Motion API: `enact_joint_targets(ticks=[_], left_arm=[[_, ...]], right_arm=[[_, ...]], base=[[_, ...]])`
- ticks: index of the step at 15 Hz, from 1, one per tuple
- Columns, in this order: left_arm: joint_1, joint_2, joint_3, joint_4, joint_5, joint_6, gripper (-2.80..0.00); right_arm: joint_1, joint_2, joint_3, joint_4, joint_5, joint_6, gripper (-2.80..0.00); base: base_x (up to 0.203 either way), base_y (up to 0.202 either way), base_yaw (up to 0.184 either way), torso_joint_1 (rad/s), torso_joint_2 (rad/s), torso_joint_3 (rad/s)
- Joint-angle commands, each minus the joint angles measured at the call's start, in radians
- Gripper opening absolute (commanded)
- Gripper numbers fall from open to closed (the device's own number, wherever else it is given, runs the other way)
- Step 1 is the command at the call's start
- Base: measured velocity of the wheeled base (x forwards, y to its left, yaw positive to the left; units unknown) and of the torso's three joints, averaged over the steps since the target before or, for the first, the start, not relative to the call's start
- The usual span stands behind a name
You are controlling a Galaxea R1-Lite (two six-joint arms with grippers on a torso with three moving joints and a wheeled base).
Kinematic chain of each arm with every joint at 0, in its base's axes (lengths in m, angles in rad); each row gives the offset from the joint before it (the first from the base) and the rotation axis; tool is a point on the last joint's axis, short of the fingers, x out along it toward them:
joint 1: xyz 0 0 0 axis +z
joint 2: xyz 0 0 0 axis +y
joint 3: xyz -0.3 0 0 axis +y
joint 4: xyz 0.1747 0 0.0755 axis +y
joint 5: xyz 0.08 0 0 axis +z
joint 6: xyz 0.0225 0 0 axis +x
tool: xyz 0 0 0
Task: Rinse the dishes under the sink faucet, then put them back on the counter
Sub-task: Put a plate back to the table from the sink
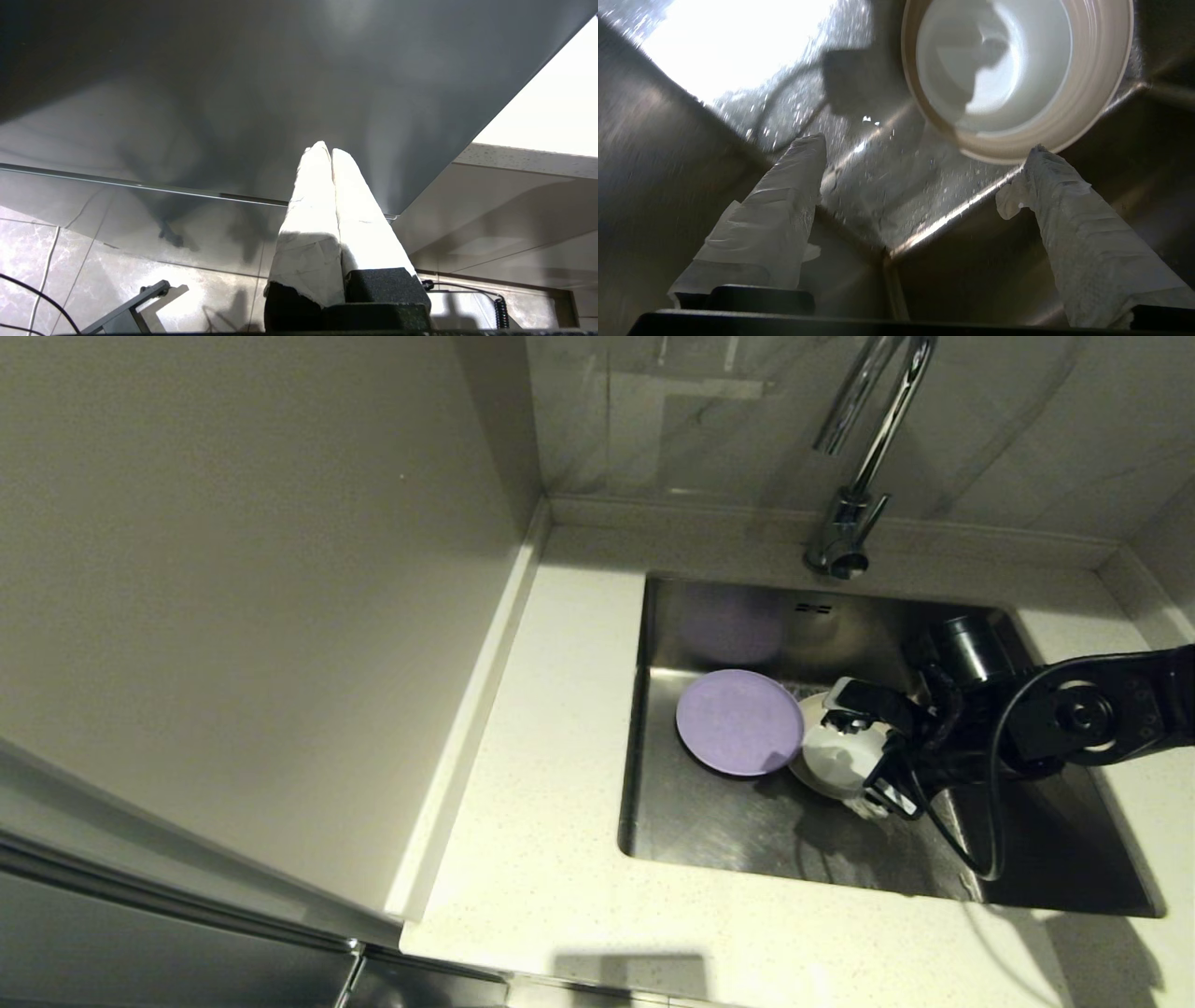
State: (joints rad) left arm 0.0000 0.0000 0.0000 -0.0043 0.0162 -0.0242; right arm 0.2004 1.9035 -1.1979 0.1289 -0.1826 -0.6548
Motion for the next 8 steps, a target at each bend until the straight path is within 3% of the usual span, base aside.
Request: enact_joint_targets(ticks=[1,8], left_arm=[[0.0,-0.003,0.0,0.0,0.001,0.0,-2.8],[0.0,-0.003,0.0,0.0,0.001,0.0,-2.8]], right_arm=[[0.021,0.071,-0.001,-0.05,-0.022,0.019,0.0],[0.04,0.226,-0.009,-0.22,-0.118,0.088,0.0]], base=[[0.0,0.0,0.0,0.0,0.0,0.0],[0.0,0.0,0.0,0.0,0.0,0.0]])
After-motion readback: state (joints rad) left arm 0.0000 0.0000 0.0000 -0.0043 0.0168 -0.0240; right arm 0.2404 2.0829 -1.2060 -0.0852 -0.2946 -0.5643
